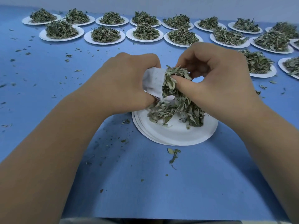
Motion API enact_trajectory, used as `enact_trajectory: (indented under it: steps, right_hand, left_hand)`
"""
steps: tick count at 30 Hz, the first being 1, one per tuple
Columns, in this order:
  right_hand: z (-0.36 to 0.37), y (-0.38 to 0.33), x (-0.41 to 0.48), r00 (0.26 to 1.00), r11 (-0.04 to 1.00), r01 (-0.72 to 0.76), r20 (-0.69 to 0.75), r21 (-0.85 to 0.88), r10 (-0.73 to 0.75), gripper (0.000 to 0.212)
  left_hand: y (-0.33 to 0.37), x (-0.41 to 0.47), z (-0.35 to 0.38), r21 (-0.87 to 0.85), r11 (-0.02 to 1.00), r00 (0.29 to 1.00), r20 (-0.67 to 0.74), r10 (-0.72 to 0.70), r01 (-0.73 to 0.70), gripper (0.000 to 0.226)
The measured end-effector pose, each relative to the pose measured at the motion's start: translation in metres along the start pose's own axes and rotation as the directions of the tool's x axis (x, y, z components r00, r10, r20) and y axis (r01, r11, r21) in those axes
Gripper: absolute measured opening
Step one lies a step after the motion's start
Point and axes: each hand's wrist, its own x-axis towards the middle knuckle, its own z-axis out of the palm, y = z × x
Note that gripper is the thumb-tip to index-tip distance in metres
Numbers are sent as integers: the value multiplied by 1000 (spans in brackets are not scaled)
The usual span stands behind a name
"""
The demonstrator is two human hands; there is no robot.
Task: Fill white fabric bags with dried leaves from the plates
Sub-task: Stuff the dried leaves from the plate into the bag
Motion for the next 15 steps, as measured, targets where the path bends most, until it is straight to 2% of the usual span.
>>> enact_trajectory:
  steps: [4, 11, 15]
  right_hand:
    - [4, -1, -2, 1000, 1000, -9, -6, 19, 9, 9]
    - [4, -3, -5, 995, 984, 9, 93, 179, -26, 12]
    - [3, -5, -4, 991, 978, -27, 136, 206, -1, 16]
  left_hand:
    - [5, 2, 2, 50, 999, 999, -32, -16, 17, 38]
    - [1, 9, 8, 111, 991, 994, -85, -62, 71, 23]
    - [6, 8, 10, 98, 993, 993, -100, -54, 64, 19]
